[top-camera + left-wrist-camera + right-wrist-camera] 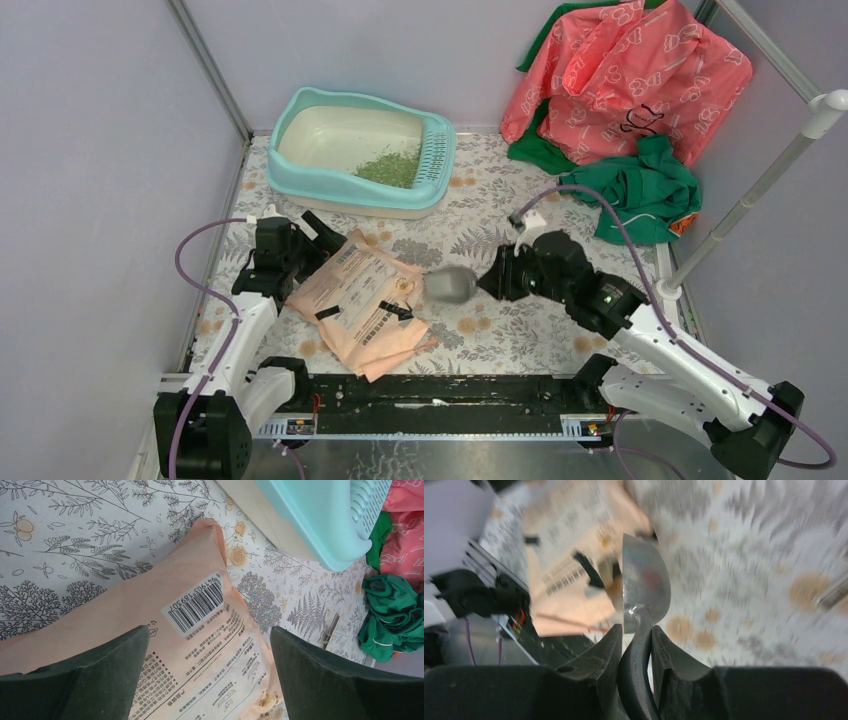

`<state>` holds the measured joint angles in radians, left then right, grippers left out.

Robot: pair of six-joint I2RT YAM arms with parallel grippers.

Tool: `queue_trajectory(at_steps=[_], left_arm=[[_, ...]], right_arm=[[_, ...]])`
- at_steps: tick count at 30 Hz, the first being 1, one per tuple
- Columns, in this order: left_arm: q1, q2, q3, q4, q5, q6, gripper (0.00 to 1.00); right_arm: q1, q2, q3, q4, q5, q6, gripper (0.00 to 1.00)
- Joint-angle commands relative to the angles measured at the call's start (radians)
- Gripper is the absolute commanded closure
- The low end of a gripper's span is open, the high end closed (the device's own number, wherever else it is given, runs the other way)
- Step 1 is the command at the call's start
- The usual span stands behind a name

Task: Fill the litter box with clean litter
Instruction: 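Pour the cat litter into the litter box, then scoop the cat litter from the cat litter bag.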

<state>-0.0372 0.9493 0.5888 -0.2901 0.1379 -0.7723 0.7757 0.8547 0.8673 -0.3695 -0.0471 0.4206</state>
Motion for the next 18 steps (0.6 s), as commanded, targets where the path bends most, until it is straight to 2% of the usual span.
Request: queue_trajectory(at_steps=[1, 5, 18], left_arm=[[0.01, -0.007, 0.029, 0.031, -0.011, 0.018, 0.01], [0.01, -0.007, 0.02, 0.037, -0.006, 0.013, 0.01], [0.01, -0.013, 0.022, 0.023, -0.009, 0.012, 0.01]], right_arm=[[0.005, -0.085, -0.112, 0.0, -0.144, 0.188, 1.0], [0.005, -0.092, -0.156, 0.019, -0.132, 0.198, 1.0], [0.005, 0.036, -0.245, 0.301, -0.161, 0.265, 1.0]])
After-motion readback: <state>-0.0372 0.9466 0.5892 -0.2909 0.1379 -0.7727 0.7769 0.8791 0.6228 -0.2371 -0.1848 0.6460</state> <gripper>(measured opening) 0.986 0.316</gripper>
